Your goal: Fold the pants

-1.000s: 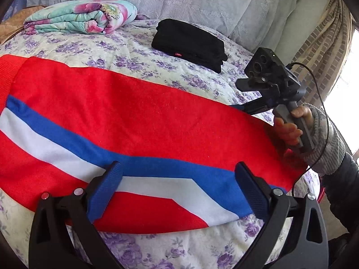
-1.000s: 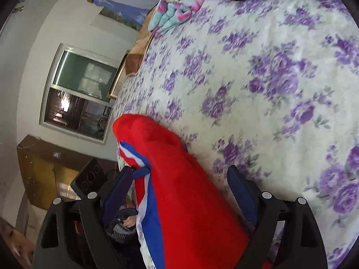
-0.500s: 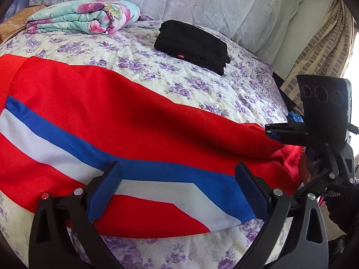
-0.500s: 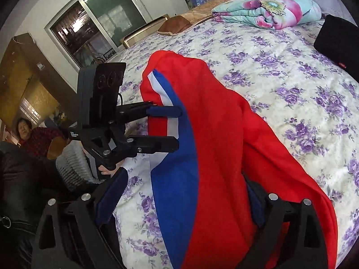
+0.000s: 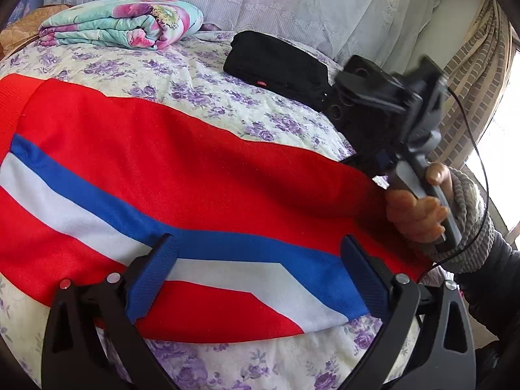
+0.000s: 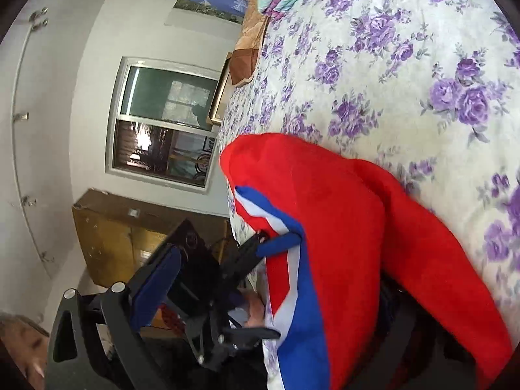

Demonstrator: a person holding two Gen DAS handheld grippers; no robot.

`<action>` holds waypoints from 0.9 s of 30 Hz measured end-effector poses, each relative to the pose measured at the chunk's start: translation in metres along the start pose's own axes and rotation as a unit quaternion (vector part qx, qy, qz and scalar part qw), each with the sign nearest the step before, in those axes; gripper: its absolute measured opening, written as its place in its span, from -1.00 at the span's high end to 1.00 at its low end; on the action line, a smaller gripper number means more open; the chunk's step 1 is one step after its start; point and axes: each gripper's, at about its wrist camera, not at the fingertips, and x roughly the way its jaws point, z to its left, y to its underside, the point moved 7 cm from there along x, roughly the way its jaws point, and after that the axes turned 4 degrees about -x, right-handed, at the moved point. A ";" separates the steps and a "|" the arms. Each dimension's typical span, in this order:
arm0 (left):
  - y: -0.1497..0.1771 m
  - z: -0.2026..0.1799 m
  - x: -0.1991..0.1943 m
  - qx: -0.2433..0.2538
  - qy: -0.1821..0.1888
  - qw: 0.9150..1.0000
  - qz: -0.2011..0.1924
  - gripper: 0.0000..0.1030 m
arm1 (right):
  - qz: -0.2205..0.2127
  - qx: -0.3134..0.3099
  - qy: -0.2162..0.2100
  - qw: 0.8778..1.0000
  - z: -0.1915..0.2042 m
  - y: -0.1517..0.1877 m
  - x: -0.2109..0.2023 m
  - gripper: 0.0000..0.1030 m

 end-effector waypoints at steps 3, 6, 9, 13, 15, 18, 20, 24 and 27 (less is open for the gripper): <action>0.000 0.000 0.001 0.001 -0.002 1.000 0.001 -0.90 | -0.092 0.001 0.016 0.996 -0.007 -0.037 -0.028 -0.91; 0.000 0.001 0.001 0.001 0.000 1.000 0.002 -0.90 | -0.092 0.038 0.017 0.995 -0.029 -0.048 -0.037 -0.60; 0.000 0.001 0.001 0.000 0.000 1.000 0.002 -0.90 | -0.068 0.006 0.050 0.996 -0.033 -0.046 -0.041 -0.29; -0.001 0.002 0.001 -0.002 0.001 1.000 0.001 -0.90 | -0.104 -0.009 0.105 0.989 -0.038 -0.046 -0.076 -0.30; -0.001 0.002 0.000 -0.004 0.003 1.000 0.000 -0.90 | -0.138 -0.064 0.191 0.970 -0.031 -0.043 -0.097 -0.27; -0.001 0.003 -0.001 -0.006 0.004 1.000 -0.002 -0.90 | -0.142 -0.179 0.299 0.927 -0.005 -0.025 -0.099 0.20; -0.001 0.003 -0.001 -0.007 0.004 1.000 -0.002 -0.90 | -0.117 -0.249 0.342 0.899 0.011 -0.008 -0.080 0.36; -0.001 0.003 0.000 -0.007 0.002 1.000 -0.003 -0.90 | -0.057 -0.289 0.364 0.884 0.009 0.007 -0.031 0.42; -0.002 0.004 0.000 -0.007 0.001 1.000 -0.003 -0.90 | -0.033 -0.251 0.406 0.878 -0.028 -0.007 -0.023 0.62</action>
